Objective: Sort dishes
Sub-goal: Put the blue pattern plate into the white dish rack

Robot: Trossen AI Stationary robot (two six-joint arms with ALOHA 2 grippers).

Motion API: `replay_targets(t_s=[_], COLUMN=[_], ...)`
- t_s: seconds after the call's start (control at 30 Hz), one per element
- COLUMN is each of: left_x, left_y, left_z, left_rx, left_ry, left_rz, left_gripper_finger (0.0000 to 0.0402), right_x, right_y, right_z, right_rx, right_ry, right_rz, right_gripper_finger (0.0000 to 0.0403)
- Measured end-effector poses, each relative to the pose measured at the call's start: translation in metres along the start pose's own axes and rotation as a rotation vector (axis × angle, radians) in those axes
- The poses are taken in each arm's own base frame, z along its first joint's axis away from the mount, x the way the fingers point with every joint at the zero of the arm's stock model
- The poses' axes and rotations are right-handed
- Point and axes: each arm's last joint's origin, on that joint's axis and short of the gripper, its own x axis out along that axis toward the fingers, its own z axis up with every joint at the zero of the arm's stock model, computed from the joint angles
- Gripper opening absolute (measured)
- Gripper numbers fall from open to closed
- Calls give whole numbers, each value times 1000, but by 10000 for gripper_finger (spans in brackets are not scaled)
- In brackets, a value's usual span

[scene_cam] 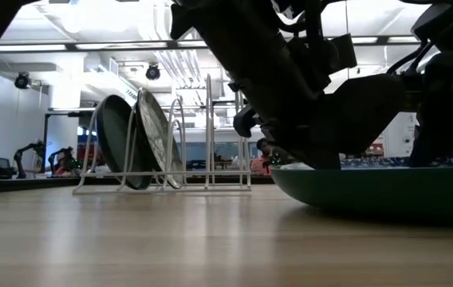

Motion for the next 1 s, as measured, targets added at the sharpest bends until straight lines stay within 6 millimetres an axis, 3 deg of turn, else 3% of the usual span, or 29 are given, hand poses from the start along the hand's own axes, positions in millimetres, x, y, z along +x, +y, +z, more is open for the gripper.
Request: replay_targets(t_s=[0.43, 0.8, 1.0], left_x=[-2, -1, 0], left_y=[-1, -1, -1], left_z=[7, 4, 4], left_rx=[26, 28, 26], left_ry=[-8, 8, 8], left_rz=[-7, -20, -19], left_gripper_finger=[0, 0, 0], right_x=[0, 0, 0], right_y=[0, -2, -2], right_z=[0, -1, -1], right_rx=[0, -9, 0], right_ry=[-4, -2, -6], right_rz=[-7, -38, -39], right_gripper_finger=[18, 81, 51])
